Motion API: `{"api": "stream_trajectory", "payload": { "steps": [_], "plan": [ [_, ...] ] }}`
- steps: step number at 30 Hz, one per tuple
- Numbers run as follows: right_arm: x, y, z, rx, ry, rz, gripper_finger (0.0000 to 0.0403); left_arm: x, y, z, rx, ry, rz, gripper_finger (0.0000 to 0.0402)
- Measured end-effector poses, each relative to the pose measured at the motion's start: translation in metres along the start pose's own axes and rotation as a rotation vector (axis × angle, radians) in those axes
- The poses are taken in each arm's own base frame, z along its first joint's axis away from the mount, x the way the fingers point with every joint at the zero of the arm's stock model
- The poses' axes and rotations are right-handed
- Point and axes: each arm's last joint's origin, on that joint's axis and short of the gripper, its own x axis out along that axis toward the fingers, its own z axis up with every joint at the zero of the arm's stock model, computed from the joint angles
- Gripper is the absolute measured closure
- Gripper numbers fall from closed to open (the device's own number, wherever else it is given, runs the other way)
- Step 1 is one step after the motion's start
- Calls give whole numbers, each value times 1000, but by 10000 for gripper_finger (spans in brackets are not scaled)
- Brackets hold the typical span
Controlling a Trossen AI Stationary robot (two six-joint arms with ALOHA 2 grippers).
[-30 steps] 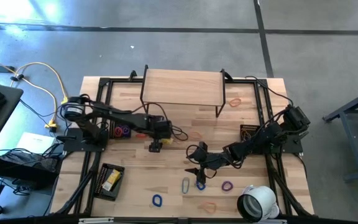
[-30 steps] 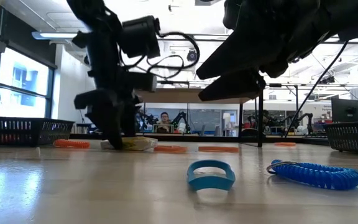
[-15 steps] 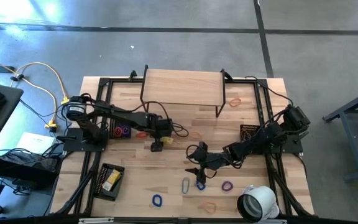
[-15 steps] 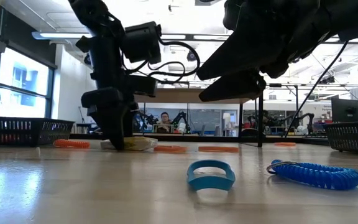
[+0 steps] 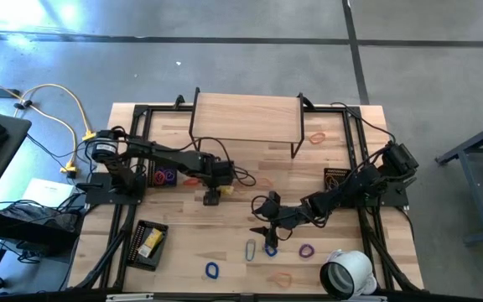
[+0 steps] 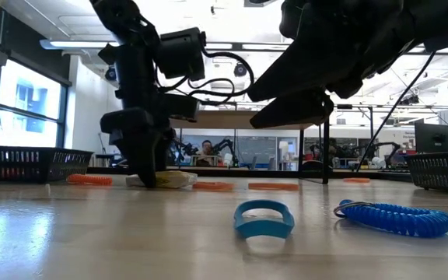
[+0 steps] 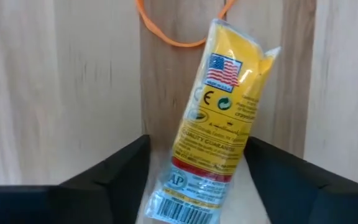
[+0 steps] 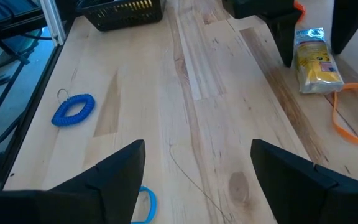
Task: Pick & Place Office Desk Supplies
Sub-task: Put the yellow crayon box into the bottom black bin
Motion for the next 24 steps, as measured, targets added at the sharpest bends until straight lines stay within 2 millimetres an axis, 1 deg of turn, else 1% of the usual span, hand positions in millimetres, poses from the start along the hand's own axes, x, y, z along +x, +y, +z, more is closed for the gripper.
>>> {"api": "stream_trajectory", "payload": {
  "steps": [6,8,11,13,15,17,18,21,24],
  "plan": [
    [0,0,0,0,0,0,121,-1,-1,0,-13,0,7,257],
    [0,0,0,0,0,0,121,-5,-1,1,-52,-10,10,288],
    [0,0,0,-1,0,0,121,-20,0,2,-119,-38,12,320],
    [0,0,0,-3,0,0,121,-34,0,1,-170,-41,13,327],
    [0,0,0,-9,1,-1,121,-50,-1,-8,-251,18,6,327],
    [0,0,0,-16,1,-1,121,-73,-5,-7,-344,-14,-48,324],
    [0,0,0,-20,1,-1,121,-84,-8,-11,-391,-3,-88,322],
    [0,0,0,-40,1,-1,121,-107,-21,-30,-518,96,-193,319],
    [1,-2,1,-58,-1,-6,121,-134,-40,-44,-602,102,-251,318]
  ]
}}
